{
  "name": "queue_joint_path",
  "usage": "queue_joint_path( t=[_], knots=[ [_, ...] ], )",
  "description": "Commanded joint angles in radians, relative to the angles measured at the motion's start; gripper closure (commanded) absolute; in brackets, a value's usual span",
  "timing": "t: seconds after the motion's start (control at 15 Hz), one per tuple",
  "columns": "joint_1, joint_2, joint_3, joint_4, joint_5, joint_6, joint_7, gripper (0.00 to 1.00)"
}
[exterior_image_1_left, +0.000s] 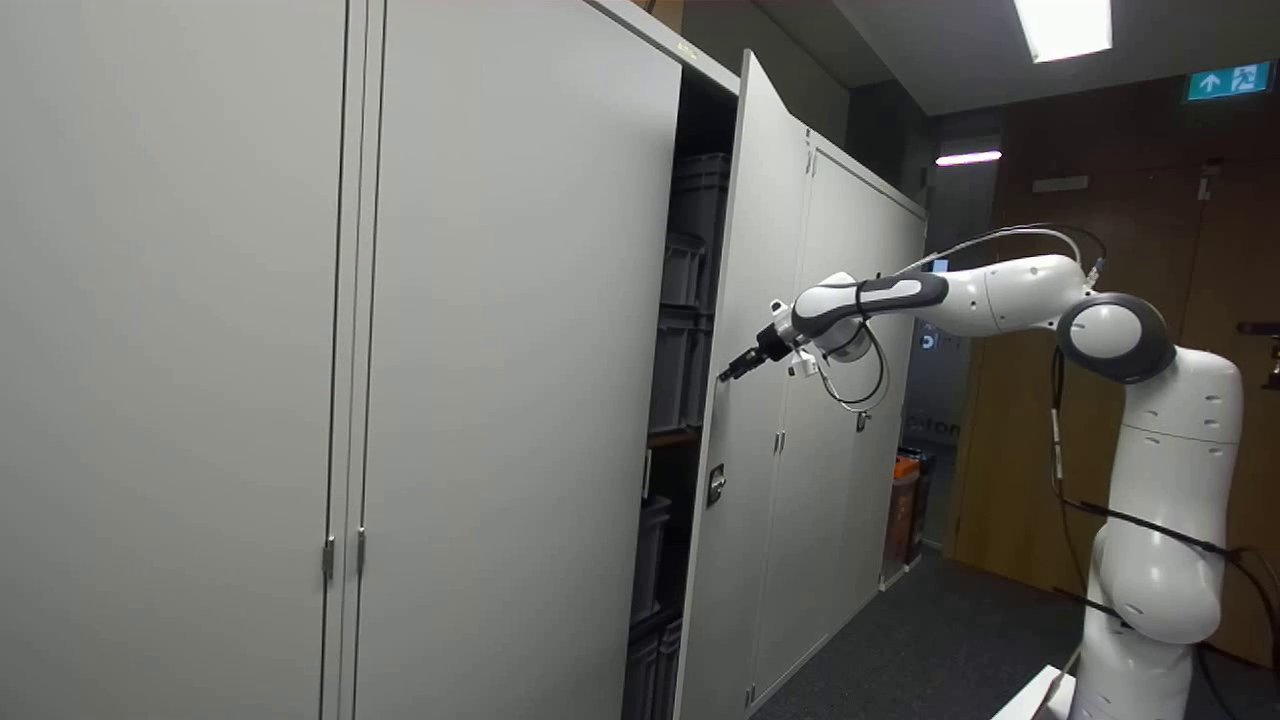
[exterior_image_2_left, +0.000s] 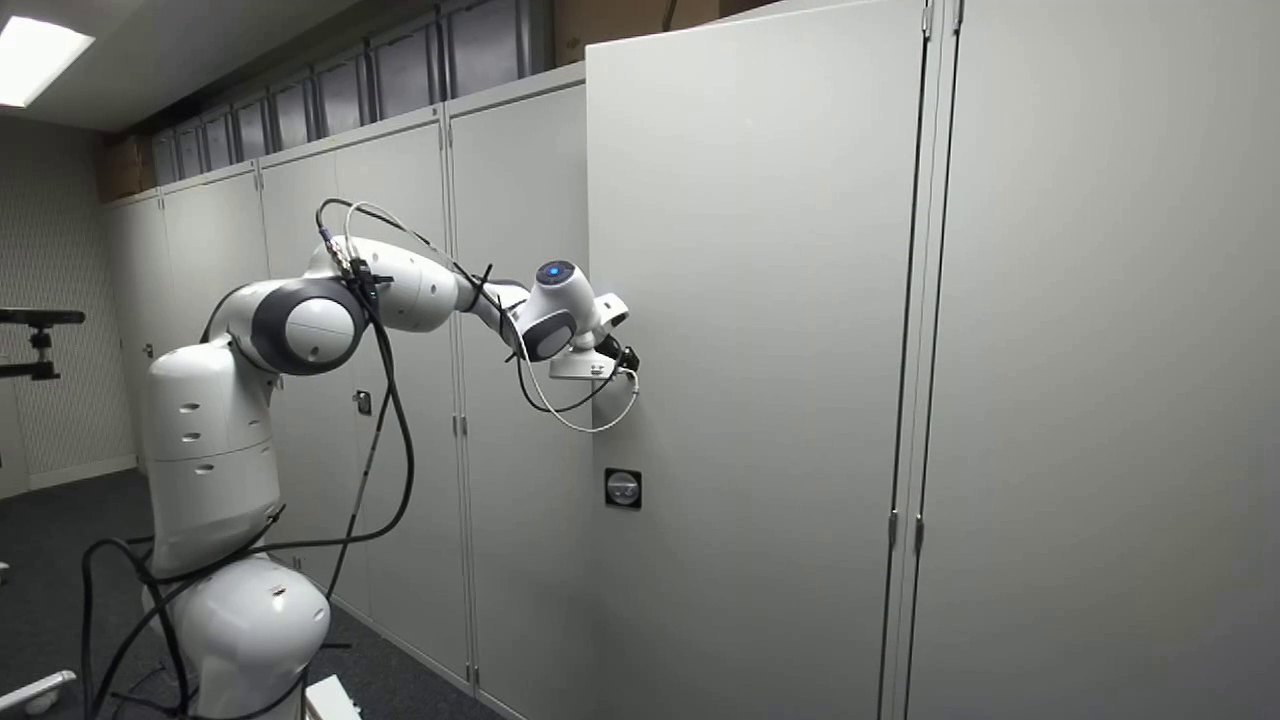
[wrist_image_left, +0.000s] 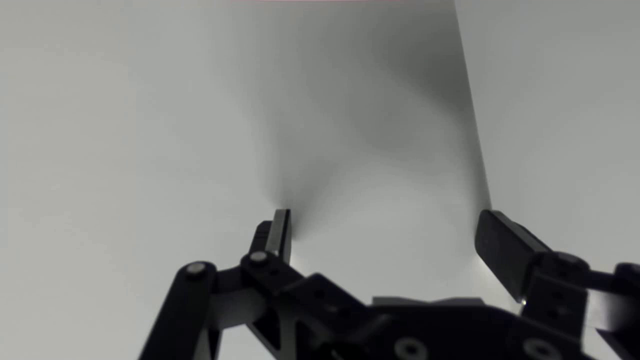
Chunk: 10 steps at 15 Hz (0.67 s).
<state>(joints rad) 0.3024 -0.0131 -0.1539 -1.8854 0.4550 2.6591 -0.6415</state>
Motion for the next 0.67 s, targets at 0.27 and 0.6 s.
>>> queue_joint_path(
  t=[0.27,0.6],
  knots=[
    [0.002,0.058,0.010,0.056,0.012,-0.004,0.004,0.00],
    [0.001,0.077,0.010,0.064,-0.004,0.008,0.033,0.00]
  ],
)
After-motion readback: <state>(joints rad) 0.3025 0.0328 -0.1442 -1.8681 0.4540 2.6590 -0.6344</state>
